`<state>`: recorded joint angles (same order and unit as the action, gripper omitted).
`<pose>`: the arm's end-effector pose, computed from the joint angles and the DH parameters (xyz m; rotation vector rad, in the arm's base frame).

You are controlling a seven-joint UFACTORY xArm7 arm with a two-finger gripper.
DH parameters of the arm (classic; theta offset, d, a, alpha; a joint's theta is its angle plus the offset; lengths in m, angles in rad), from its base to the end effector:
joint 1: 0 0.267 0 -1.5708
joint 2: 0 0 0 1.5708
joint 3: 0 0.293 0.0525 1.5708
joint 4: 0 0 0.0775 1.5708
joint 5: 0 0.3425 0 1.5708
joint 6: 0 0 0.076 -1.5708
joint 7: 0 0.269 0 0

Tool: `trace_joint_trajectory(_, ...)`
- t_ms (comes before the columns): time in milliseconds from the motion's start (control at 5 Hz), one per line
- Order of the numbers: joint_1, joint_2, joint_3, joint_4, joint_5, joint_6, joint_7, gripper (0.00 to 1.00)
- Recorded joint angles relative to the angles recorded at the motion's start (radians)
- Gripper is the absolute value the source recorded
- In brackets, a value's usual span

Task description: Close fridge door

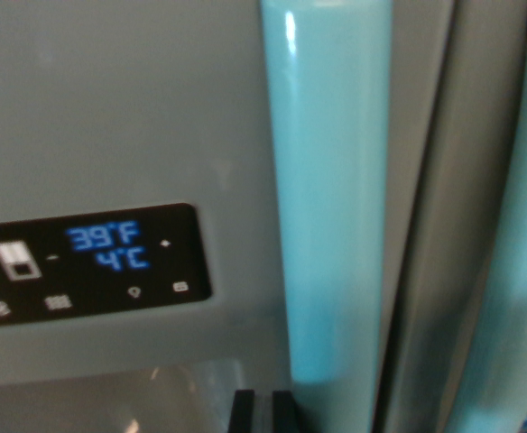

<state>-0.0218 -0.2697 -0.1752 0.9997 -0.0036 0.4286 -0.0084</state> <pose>0.5626 -0.1156 0.4106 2.8187 -0.2834 1.2597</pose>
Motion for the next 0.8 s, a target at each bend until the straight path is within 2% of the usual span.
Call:
trace_joint_trajectory(200,0.0,0.0,0.0,0.0,0.0,0.0,0.0,1.0)
trace_joint_trajectory(400,0.0,0.016,-0.003,0.012,0.0,0.0,0.0,1.0)
trace_joint_trajectory(800,0.0,0.016,-0.003,0.012,0.0,0.0,0.0,1.0)
